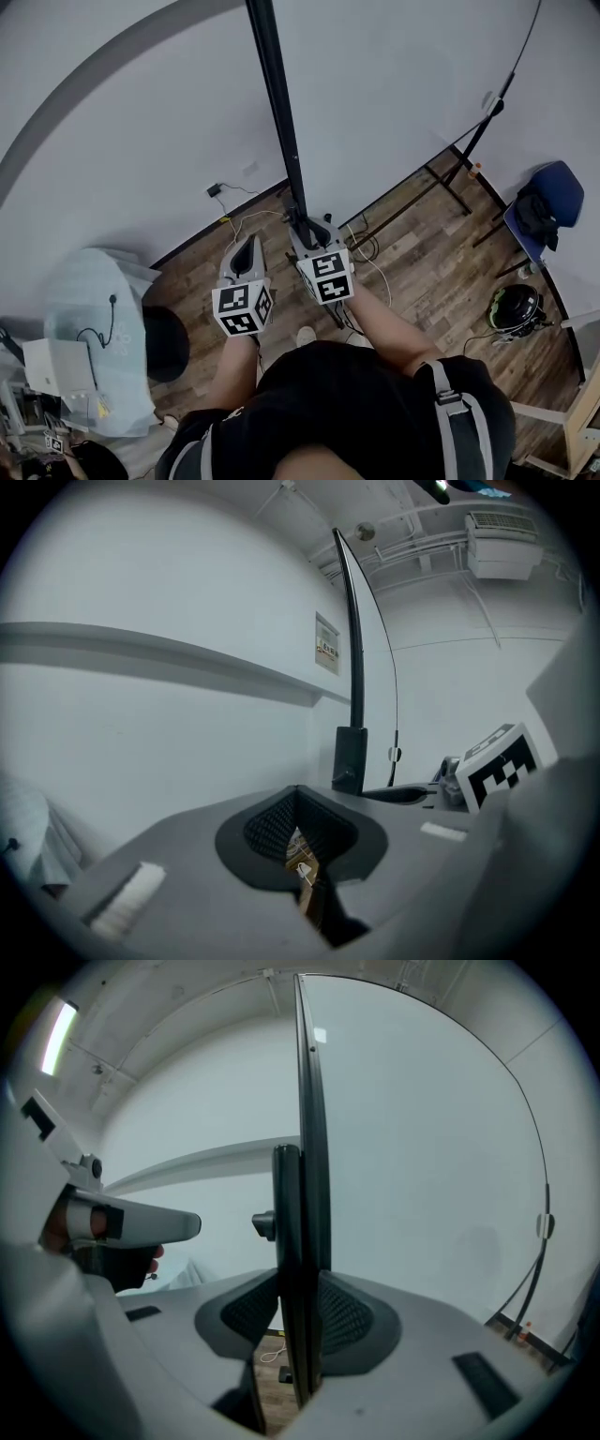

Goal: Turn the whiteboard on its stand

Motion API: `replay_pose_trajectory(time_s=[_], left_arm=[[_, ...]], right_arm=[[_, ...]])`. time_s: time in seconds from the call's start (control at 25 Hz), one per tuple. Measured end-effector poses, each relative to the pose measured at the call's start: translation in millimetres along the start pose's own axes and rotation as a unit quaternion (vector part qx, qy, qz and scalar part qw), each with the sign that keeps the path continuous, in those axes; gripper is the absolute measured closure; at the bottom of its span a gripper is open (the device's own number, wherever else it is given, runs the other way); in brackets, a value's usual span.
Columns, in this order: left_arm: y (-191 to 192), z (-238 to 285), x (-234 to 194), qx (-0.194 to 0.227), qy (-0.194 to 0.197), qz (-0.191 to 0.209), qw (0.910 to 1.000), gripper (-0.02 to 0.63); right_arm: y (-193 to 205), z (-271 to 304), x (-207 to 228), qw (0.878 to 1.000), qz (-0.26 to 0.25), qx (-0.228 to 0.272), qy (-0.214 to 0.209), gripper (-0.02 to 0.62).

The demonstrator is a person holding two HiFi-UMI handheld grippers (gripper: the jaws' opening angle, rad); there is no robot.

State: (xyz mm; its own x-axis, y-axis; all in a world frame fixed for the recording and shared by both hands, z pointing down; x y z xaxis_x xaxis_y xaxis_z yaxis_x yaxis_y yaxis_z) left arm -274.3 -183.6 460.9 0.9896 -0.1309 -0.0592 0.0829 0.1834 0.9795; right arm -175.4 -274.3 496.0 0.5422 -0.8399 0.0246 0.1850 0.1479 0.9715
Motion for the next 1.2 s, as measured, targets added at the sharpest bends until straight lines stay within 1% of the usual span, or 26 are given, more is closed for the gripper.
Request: replay_pose_trajectory(time_s=[0.36, 0.68, 0.8, 1.08, 1.2], left_arm=[[2, -20, -28, 0.001, -0.049, -0.007, 0.9988, 0.598], [9, -42, -57, 0.0, -0.104, -0.017, 0.9945, 0.598], [9, -47, -63, 0.001, -0.118, -0.019, 0.9928, 0.598], [7, -50, -74, 0.006, -0.144, -0.024, 0.9893, 0.598], [7, -46, -73, 0.008, -0.145, -0.025, 0.9891, 0.598]], right_arm=[[-5, 25, -39, 0.998, -0.014, -0.003, -0.059, 0.457], [-6, 48, -79, 0.993, -0.03, -0.003, -0.119, 0.46], [-7, 55, -89, 0.99, -0.04, -0.001, -0.133, 0.46], [-11, 63, -97, 0.987, -0.046, 0.003, -0.153, 0.462], [-11, 63, -96, 0.984, -0.044, 0.0, -0.171, 0.463]])
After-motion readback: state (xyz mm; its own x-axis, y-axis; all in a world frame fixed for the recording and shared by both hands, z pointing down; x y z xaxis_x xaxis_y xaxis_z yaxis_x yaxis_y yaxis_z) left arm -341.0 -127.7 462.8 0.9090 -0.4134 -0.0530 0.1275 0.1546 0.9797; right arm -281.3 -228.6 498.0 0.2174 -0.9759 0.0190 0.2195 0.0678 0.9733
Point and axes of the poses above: the fingertips, and each gripper's own axes: z forward along the fingers, x to its right, y out of its underside, the point moved 5 cm from there along -z, backward along the fingers, and after that the axes turned 1 degree about x, right-handed, at the moved point
